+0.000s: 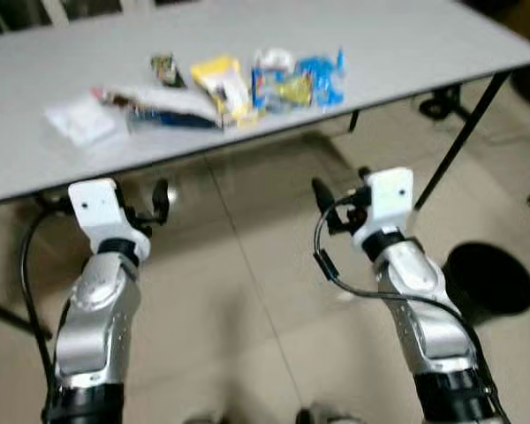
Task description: Picking trash to rubbish bin
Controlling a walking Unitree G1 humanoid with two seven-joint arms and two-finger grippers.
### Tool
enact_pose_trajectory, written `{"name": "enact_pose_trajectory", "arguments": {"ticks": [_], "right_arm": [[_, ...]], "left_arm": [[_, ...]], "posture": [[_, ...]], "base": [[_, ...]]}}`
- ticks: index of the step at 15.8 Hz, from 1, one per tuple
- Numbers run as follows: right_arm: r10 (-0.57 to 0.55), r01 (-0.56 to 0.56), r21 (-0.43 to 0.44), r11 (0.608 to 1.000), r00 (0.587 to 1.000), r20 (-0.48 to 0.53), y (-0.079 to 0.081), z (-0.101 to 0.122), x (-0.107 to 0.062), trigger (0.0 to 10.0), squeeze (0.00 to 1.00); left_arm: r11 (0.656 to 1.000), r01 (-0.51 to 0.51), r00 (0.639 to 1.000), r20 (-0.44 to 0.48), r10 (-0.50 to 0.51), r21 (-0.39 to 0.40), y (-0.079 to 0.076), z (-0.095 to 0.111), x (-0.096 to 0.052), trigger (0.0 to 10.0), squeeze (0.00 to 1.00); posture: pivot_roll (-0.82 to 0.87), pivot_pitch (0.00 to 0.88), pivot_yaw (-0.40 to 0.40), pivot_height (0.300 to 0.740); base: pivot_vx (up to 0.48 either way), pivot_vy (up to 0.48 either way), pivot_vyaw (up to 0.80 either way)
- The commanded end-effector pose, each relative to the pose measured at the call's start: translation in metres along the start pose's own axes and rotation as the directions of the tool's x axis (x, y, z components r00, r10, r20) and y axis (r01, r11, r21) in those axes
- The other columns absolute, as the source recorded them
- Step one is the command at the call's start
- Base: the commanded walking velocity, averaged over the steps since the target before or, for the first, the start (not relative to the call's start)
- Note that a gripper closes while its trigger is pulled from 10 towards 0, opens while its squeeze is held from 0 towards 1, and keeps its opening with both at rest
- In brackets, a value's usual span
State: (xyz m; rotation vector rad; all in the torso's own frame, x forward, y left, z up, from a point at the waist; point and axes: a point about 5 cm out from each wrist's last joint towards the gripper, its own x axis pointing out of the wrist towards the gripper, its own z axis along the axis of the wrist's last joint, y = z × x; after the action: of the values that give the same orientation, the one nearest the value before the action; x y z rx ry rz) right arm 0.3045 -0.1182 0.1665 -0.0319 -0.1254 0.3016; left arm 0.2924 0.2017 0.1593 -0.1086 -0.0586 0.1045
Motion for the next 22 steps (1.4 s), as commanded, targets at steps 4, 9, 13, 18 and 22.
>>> {"name": "enact_pose_trajectory", "arguments": {"ticks": [4, 9, 13, 18, 22], "right_arm": [[0.041, -0.042, 0.012, 0.999, 0.999, 0.020, 0.0125, 0.0048, 0.0023, 10.0, 0.00], [0.057, -0.057, 0.013, 0.998, 0.998, 0.020, 0.0142, 0.0053, 0.0028, 10.0, 0.00], [0.065, -0.065, 0.013, 0.998, 0.998, 0.018, 0.0151, 0.0050, 0.0022, 10.0, 0.00], [0.062, -0.063, 0.011, 0.998, 0.998, 0.018, 0.0144, 0.0052, 0.0016, 10.0, 0.00], [0.062, -0.063, 0.009, 0.998, 0.998, 0.022, 0.0147, 0.0062, 0.0024, 10.0, 0.00]], "left_arm": [[0.999, -0.037, 0.999, 0.000, 0.037, 0.022, 0.0116, 0.0020, -0.0022, 10.0, 0.00], [0.999, -0.038, 0.999, -0.004, 0.038, 0.025, 0.0117, 0.0010, -0.0024, 10.0, 0.00], [0.999, -0.039, 0.999, -0.011, 0.039, 0.028, 0.0115, -0.0006, -0.0020, 10.0, 0.00], [1.000, -0.025, 0.999, -0.028, 0.026, 0.016, 0.0072, -0.0045, -0.0008, 10.0, 0.00], [0.999, -0.025, 0.999, -0.033, 0.026, 0.019, 0.0071, -0.0054, 0.0004, 10.0, 0.00]], "posture": [[-0.05, 0.168, 0.036, 0.740], [-0.05, 0.167, 0.035, 0.740], [-0.05, 0.166, 0.036, 0.740], [-0.05, 0.166, 0.037, 0.740], [-0.05, 0.166, 0.037, 0.740]], "base": [[0.465, 0.000, 0.00], [0.465, 0.000, 0.00], [0.465, 0.000, 0.00], [0.235, 0.000, 0.00], [0.000, 0.000, 0.00]]}}
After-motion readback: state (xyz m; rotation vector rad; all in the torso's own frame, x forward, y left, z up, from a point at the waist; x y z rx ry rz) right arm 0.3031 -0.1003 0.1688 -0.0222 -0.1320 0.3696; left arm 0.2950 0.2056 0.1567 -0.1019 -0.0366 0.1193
